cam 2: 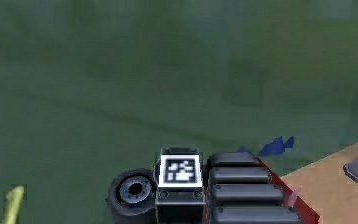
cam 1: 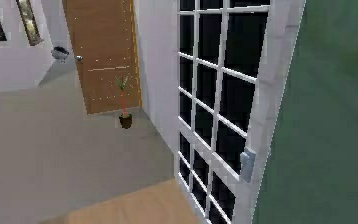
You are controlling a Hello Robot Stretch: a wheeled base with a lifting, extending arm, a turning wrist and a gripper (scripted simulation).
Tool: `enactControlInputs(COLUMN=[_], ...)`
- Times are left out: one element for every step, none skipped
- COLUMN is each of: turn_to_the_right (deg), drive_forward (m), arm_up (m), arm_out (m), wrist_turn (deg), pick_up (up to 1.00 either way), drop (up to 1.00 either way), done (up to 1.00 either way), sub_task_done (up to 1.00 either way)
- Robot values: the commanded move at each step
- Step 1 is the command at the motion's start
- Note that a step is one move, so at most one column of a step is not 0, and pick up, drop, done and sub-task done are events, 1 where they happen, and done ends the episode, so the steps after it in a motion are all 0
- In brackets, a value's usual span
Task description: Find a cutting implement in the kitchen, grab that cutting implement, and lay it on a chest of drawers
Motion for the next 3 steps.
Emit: enactControlInputs(turn_to_the_right=[-33.0,45.0,45.0], drive_forward=[0.00,0.00,0.00], arm_up=[0.00,0.00,0.00], arm_out=[0.00,0.00,0.00], wrist_turn=[0.0,0.0,0.0], pick_up=[0.00,0.00,0.00], drop=[0.00,0.00,0.00], done=[0.00,0.00,0.00], sub_task_done=[0.00,0.00,0.00])
